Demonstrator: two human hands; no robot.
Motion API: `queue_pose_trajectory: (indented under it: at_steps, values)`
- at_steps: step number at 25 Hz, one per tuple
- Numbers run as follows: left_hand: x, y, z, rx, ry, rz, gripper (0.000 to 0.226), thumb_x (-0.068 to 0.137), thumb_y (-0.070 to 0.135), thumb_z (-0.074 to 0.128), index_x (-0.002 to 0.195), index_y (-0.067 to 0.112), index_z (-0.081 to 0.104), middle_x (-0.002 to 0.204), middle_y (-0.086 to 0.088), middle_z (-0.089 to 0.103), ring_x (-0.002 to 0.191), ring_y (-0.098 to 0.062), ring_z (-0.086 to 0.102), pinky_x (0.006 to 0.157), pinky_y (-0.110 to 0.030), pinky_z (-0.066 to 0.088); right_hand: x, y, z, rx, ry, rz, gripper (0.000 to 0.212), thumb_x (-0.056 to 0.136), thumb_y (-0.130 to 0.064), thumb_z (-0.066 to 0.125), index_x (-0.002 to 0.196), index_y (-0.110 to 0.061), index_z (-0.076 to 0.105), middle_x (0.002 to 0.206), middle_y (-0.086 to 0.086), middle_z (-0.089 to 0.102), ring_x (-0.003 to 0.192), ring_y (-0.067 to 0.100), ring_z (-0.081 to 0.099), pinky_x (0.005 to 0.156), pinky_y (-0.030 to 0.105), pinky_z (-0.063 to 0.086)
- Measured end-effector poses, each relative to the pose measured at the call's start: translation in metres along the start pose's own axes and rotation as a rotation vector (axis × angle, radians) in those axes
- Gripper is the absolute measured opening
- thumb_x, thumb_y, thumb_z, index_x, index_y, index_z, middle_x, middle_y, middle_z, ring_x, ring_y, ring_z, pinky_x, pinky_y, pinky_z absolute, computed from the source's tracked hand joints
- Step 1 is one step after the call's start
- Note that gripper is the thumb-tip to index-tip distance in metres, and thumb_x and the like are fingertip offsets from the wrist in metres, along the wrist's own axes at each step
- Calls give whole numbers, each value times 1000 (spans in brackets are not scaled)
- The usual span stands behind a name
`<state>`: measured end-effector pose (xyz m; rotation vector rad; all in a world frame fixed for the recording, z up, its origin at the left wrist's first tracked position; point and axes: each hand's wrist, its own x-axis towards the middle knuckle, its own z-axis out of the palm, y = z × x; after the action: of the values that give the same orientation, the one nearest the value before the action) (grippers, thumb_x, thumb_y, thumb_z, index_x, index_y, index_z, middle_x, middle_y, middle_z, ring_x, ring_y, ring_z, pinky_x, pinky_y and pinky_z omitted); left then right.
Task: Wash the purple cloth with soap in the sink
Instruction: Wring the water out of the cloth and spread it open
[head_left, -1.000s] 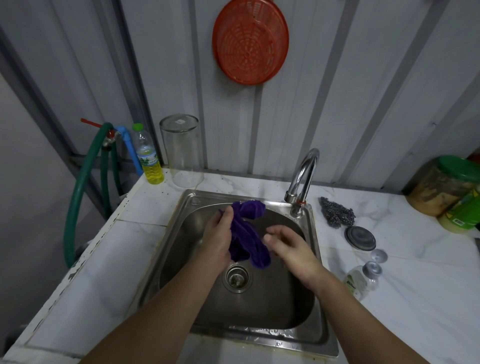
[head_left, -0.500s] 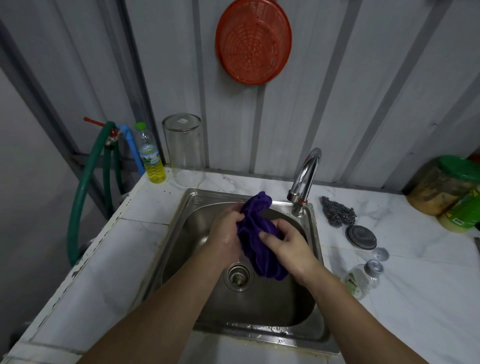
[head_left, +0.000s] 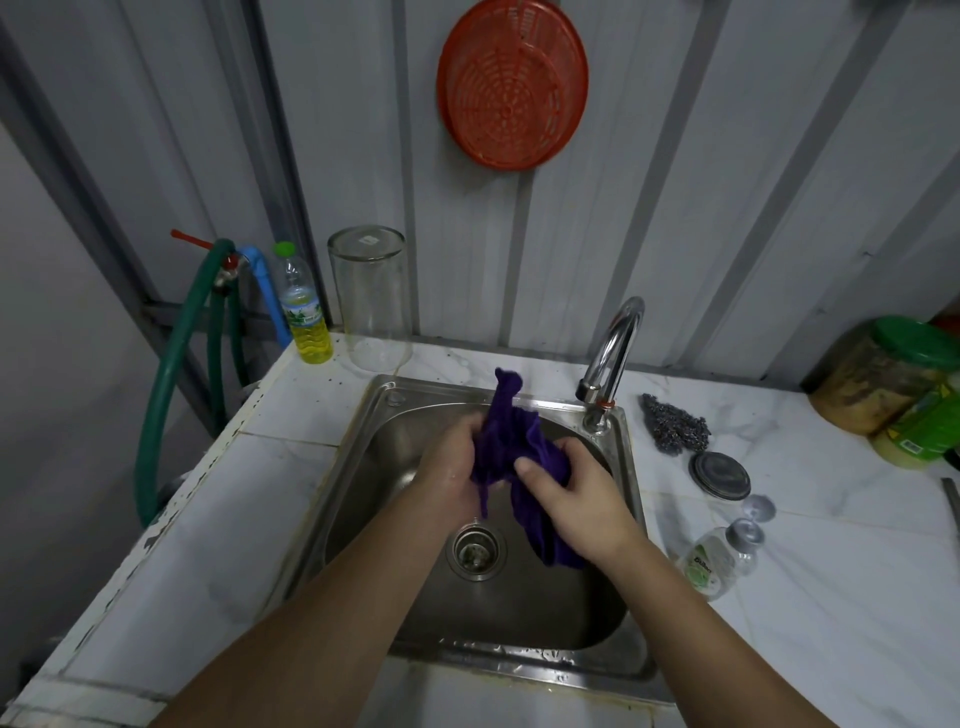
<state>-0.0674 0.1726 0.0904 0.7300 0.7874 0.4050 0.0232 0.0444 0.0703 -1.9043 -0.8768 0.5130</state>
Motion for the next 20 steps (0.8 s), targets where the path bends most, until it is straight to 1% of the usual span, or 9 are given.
queue_pose_trajectory:
  at_steps: [3,5,7,10,13,14,17,18,20]
  values:
    - [-3,0,-2,147,-124,123,19,95,18,67,111,7,69,95,-13,73,74,-17,71,66,-28,59,0,3,-4,99,-17,-25,9,92,-41,68,93,-32,65,81,-18,74,70,-1,70,59,9,47]
    - [0,-1,-5,279,-71,196,40,89,4,73,127,10,61,109,-15,73,84,-20,74,68,-28,60,-2,4,-7,88,-41,-58,8,91,-30,71,97,-34,66,82,-18,75,72,-3,70,60,7,48]
    - [2,-3,-7,421,-11,254,48,89,-4,68,134,11,58,117,-18,70,95,-25,72,75,-32,58,-1,7,-9,-2,-25,-70,12,92,-27,70,100,-35,66,81,-14,75,74,-5,69,61,5,47]
    - [2,-1,-6,396,24,277,29,95,6,64,122,18,67,112,-13,72,91,-21,73,72,-30,58,2,9,-8,90,-41,8,11,99,-23,59,99,-30,68,86,-5,76,79,4,71,65,12,52]
    - [-6,5,-6,276,-174,112,9,100,25,59,103,30,66,104,-6,71,83,-17,69,63,-27,54,2,8,-8,502,-71,151,22,102,-22,52,100,-22,75,96,7,79,88,25,74,77,34,59]
    - [-8,7,-9,330,-239,74,13,98,25,61,108,33,62,110,-4,70,90,-19,69,68,-30,56,3,7,-9,594,-93,179,24,102,-24,52,101,-20,76,98,12,78,88,28,72,79,38,59]
    - [-9,9,-18,587,-332,136,67,86,-1,74,138,33,50,122,-3,70,109,-24,71,95,-45,59,4,7,-13,663,-95,208,18,96,-23,60,100,-18,77,102,18,76,89,31,72,83,46,58]
    - [-9,11,-19,714,-314,214,71,82,-4,77,141,25,53,120,-4,71,111,-24,70,101,-48,56,5,7,-15,646,-78,199,14,93,-19,65,104,-17,74,105,18,76,91,31,74,81,43,61]
    - [-6,15,-18,931,-259,378,53,77,1,82,126,15,67,108,-7,76,104,-23,72,99,-49,56,4,6,-17,516,-49,139,32,86,-7,76,115,-13,64,108,15,75,95,27,74,78,35,61]
